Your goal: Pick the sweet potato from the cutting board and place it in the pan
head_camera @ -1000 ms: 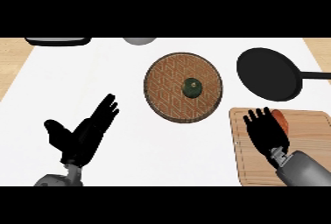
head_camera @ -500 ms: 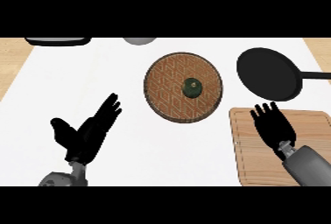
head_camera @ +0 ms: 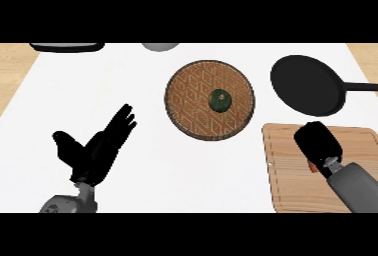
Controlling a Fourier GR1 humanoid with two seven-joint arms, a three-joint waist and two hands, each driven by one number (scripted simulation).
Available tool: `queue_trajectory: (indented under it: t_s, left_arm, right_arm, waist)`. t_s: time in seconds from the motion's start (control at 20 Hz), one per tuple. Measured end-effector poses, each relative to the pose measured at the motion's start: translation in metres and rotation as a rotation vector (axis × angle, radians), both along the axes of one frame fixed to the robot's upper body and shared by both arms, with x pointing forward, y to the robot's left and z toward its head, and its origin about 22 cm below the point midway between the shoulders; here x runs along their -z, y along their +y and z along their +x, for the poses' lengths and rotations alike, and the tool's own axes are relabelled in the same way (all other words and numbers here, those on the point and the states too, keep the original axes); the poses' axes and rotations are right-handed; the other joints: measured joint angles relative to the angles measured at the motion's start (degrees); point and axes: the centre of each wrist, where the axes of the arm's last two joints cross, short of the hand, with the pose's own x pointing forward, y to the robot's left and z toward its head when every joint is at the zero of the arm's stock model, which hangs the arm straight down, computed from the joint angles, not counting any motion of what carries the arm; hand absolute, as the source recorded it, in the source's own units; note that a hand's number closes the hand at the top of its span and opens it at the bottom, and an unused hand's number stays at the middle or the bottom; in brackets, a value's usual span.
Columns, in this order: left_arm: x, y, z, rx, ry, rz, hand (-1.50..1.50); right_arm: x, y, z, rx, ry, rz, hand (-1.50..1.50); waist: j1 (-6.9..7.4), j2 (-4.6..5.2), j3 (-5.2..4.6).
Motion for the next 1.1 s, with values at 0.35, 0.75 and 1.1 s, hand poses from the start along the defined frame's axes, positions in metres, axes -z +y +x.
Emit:
queue_trajectory:
  t_s: [0.35,0.75,1.1]
  left_arm:
    - [-0.001,0.001,-0.003,-0.004,-0.007,0.002,0.0]
    - [0.003,0.01,-0.007,-0.045,0.008,-0.003,0.0]
    - [0.006,0.014,-0.012,-0.064,0.012,-0.004,0.0]
  right_arm:
    - [0.007,-0.012,0.016,-0.112,-0.035,-0.028,1.5]
    - [0.02,-0.015,-0.026,-0.326,-0.008,0.462,1.5]
    - [-0.009,-0.035,-0.052,-0.405,-0.208,0.929,1.5]
  waist:
    - [0.08,0.03,0.02]
    - [-2.54,-0.8,-0.54]
    - [-3.87,-0.78,-0.02]
